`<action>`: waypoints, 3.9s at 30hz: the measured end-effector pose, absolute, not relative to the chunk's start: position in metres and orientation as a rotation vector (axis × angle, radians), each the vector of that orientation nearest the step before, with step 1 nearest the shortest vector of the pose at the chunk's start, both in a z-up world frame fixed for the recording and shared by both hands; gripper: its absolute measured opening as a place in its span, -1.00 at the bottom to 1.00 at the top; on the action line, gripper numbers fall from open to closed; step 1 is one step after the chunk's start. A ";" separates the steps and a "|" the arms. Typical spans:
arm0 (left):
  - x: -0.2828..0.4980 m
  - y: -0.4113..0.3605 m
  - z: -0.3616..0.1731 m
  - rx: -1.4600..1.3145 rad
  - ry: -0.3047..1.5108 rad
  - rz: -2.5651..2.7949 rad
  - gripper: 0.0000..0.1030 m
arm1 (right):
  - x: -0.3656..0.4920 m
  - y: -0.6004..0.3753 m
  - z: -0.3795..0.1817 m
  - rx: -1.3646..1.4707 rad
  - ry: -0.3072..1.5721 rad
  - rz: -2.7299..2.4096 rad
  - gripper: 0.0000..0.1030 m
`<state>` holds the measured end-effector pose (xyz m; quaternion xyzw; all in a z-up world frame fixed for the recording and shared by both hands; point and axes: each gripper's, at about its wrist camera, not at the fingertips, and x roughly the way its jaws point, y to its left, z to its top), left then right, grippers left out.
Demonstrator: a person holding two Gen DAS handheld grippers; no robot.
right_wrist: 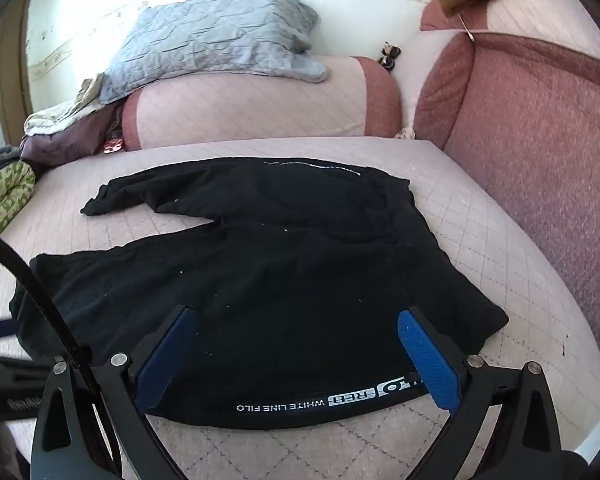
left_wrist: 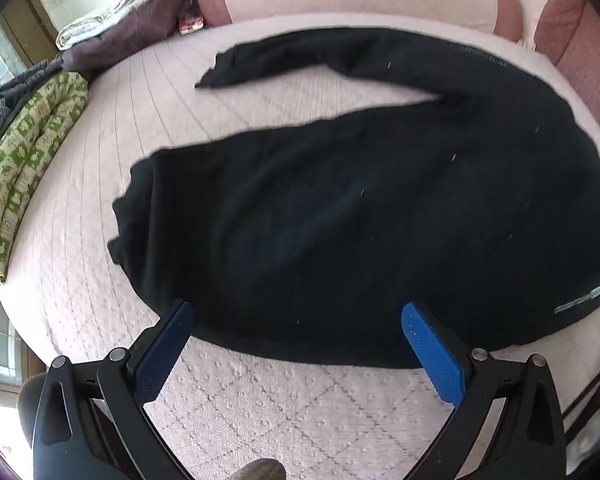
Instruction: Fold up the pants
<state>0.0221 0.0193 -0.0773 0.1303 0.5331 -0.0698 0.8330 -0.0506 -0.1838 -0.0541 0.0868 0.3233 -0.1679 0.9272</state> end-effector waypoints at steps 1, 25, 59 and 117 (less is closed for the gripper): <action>0.022 0.022 -0.081 0.276 1.134 -0.147 1.00 | -0.050 -0.184 -0.055 0.181 0.666 -0.342 1.00; 0.067 0.198 -0.041 -0.217 1.105 -0.036 0.30 | -0.050 -0.191 -0.062 0.185 0.688 -0.384 1.00; 0.110 0.224 0.010 -0.148 1.025 -0.098 -0.43 | -0.104 -0.391 -0.036 0.572 0.975 -0.532 -0.33; 0.102 0.096 0.021 0.375 0.827 -0.459 -0.70 | 0.015 -0.242 -0.029 0.229 1.061 0.122 -0.88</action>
